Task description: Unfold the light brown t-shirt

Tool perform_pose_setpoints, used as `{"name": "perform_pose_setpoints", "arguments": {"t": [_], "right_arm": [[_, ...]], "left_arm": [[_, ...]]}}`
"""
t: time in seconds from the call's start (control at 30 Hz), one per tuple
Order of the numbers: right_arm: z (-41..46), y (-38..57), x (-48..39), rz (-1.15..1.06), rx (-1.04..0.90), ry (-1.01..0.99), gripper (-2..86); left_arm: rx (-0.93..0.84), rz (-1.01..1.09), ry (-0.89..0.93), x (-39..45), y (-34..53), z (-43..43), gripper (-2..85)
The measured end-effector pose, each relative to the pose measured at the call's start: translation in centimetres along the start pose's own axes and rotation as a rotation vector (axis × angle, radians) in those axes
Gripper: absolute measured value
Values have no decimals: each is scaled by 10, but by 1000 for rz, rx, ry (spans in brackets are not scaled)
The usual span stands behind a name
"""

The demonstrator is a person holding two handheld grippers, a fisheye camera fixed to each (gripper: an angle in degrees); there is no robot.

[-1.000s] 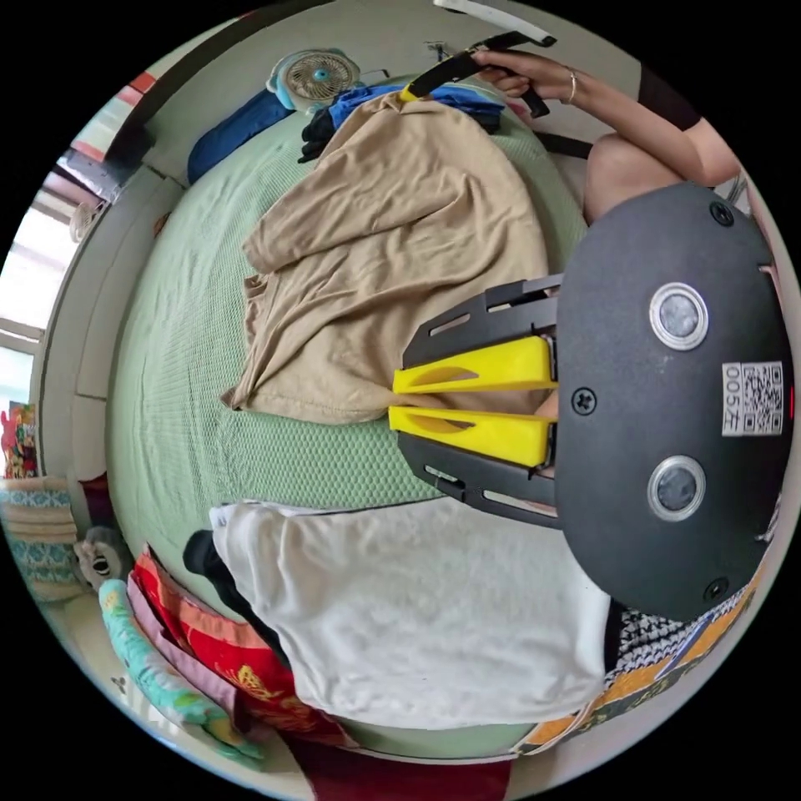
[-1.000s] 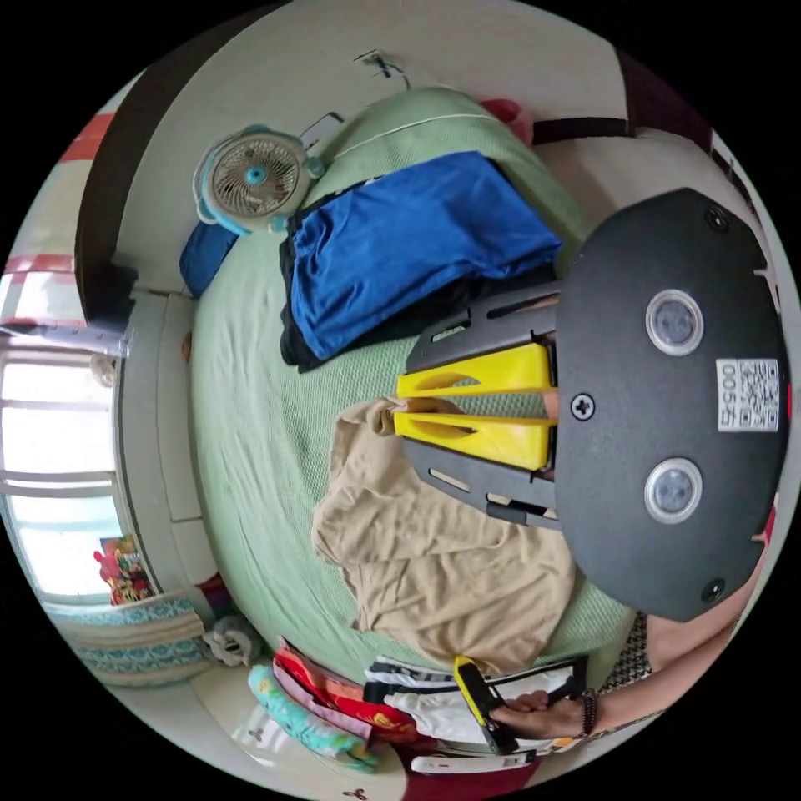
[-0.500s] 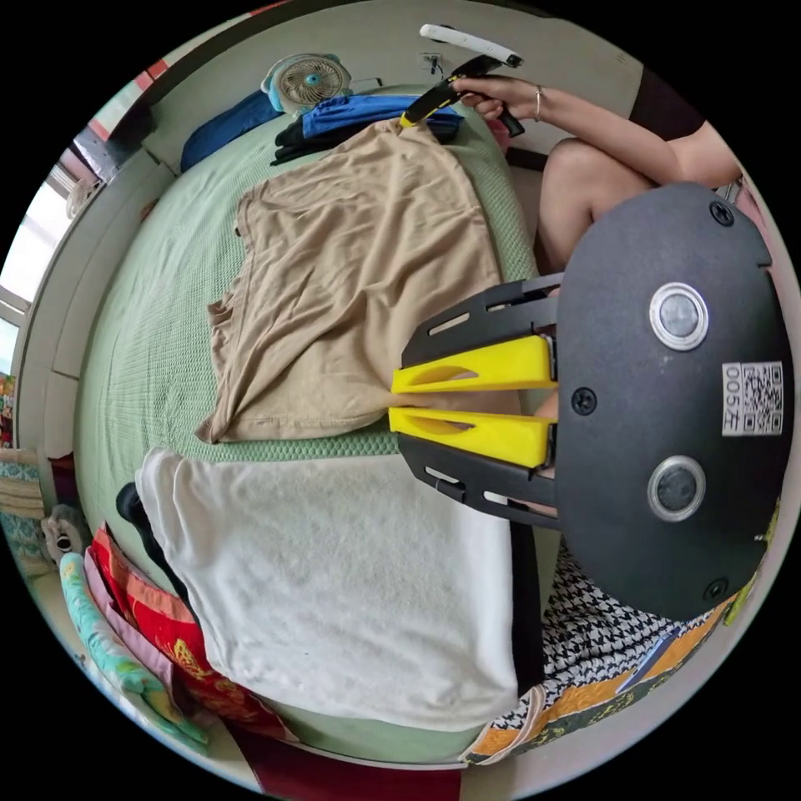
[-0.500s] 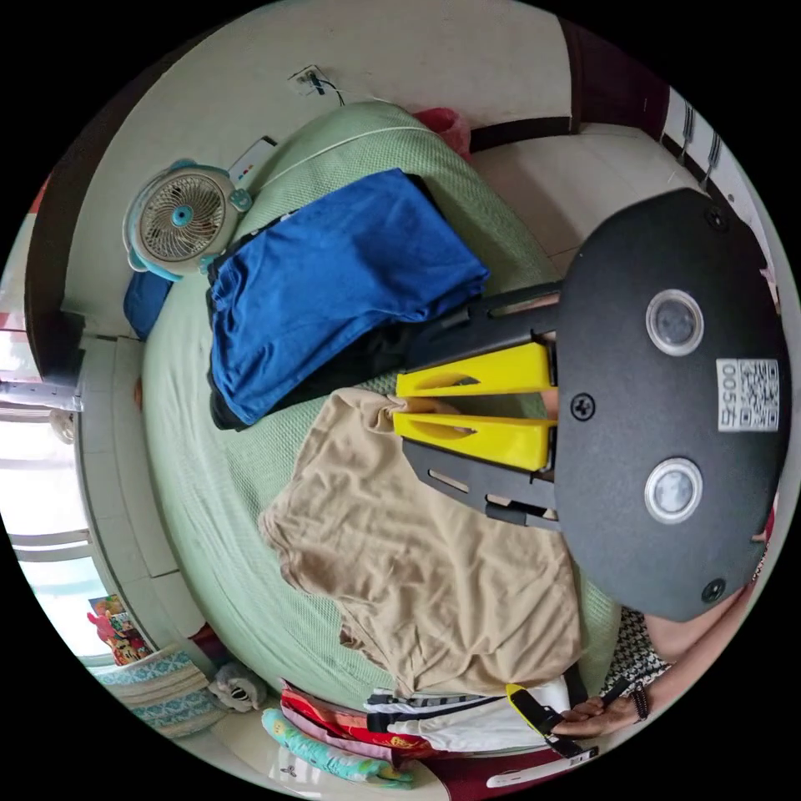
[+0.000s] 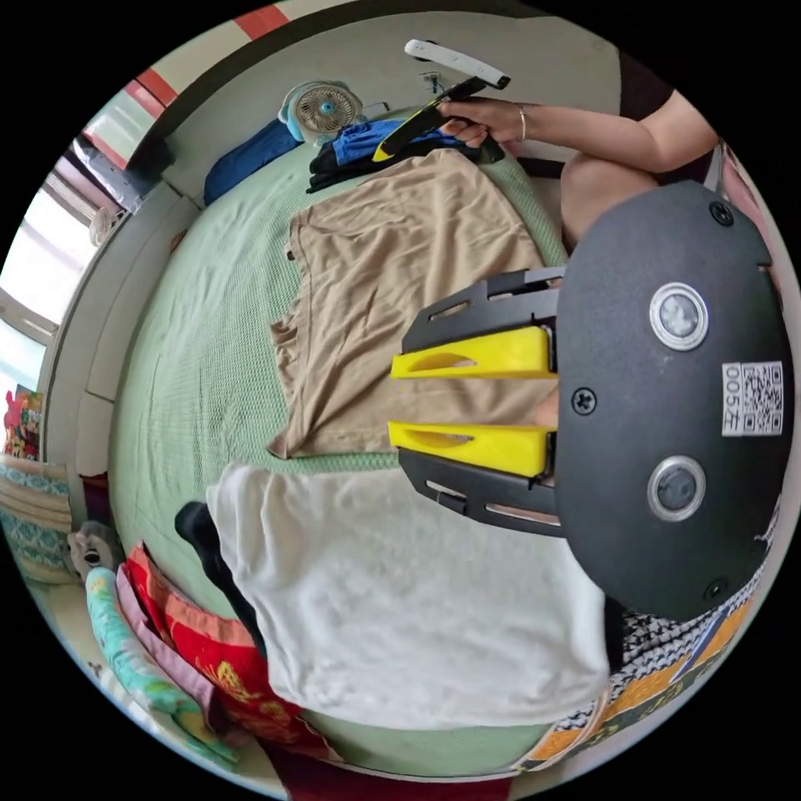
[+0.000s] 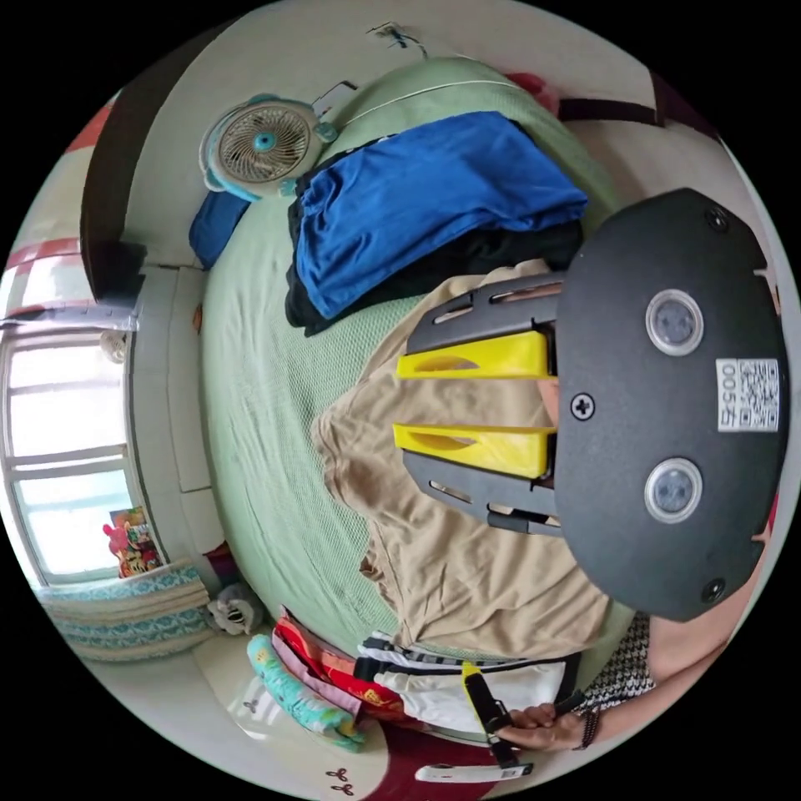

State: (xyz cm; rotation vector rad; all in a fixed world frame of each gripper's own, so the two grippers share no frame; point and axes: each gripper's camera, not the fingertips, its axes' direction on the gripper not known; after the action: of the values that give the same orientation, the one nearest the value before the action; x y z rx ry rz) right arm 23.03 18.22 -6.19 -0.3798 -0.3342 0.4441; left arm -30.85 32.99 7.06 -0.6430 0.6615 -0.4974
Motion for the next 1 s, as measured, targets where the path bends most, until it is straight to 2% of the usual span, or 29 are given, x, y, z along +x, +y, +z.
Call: {"name": "perform_pose_setpoints", "arguments": {"t": [0.37, 0.63, 0.8, 1.0], "right_arm": [[78, -10, -25, -81, -88, 94, 83], [103, -9, -26, -72, -99, 41, 80], [111, -4, -21, -64, -104, -16, 88], [108, -8, -8, -44, -93, -57, 106]], "left_arm": [[-32, 22, -11, -4, -33, 35, 112], [-23, 31, -22, 2, -34, 34, 112], [49, 32, 28, 6, -33, 16, 113], [-6, 51, -3, 6, -37, 31, 123]]}}
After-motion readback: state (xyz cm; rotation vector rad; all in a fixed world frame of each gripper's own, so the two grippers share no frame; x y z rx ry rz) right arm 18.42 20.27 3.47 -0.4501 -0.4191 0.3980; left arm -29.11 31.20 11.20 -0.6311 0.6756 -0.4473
